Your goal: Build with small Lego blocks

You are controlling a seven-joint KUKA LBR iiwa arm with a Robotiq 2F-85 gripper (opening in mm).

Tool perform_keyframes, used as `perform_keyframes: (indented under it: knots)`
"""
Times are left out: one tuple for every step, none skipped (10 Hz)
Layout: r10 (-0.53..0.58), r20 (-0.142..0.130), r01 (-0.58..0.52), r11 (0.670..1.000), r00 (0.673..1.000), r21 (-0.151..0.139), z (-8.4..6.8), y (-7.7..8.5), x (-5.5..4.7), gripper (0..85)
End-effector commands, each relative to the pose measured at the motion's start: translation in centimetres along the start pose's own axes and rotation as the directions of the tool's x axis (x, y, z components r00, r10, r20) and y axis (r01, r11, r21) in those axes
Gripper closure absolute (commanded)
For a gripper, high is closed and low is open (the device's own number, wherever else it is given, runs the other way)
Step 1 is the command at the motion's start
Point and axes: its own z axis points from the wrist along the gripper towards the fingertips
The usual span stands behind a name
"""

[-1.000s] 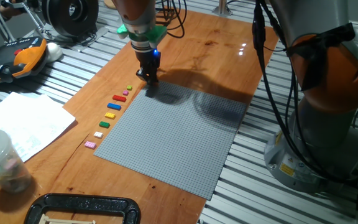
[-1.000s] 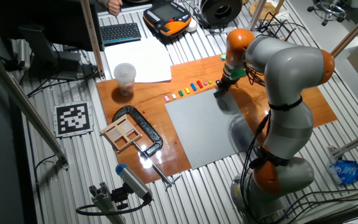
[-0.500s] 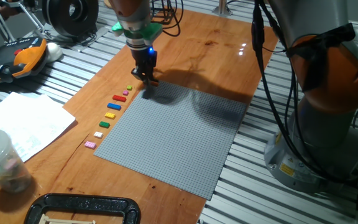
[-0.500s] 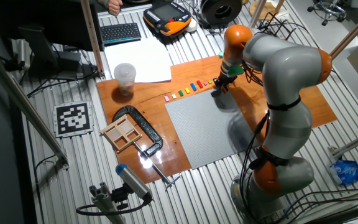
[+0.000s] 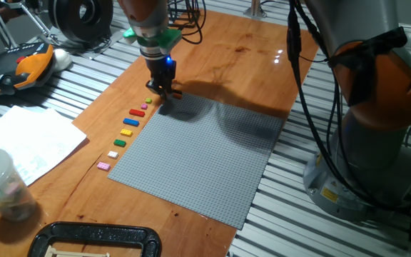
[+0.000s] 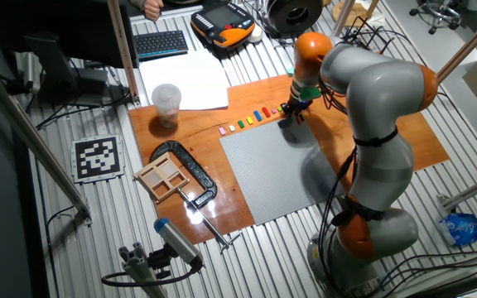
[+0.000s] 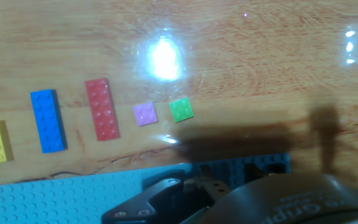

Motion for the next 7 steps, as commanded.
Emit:
perform_keyframes:
  knots:
    - [-0.001,0.0,0.001,1.0,1.0,0.004,-0.01,0.02,-0.01,51.0]
    - [-0.007,-0.003,0.007,1.0,1.0,0.002,-0.01,0.02,-0.01,51.0]
    - [-0.017,-0.003,0.017,1.0,1.0,0.007,-0.01,0.02,-0.01,51.0]
    - [-0.027,0.005,0.027,1.0,1.0,0.003,-0.01,0.02,-0.01,51.0]
    - [-0.029,0.011,0.029,1.0,1.0,-0.006,-0.01,0.02,-0.01,51.0]
    - [-0.026,0.014,0.027,0.999,1.0,-0.021,-0.01,0.02,-0.01,51.0]
    - [-0.02,0.017,0.02,1.0,1.0,-0.015,-0.01,0.02,-0.01,51.0]
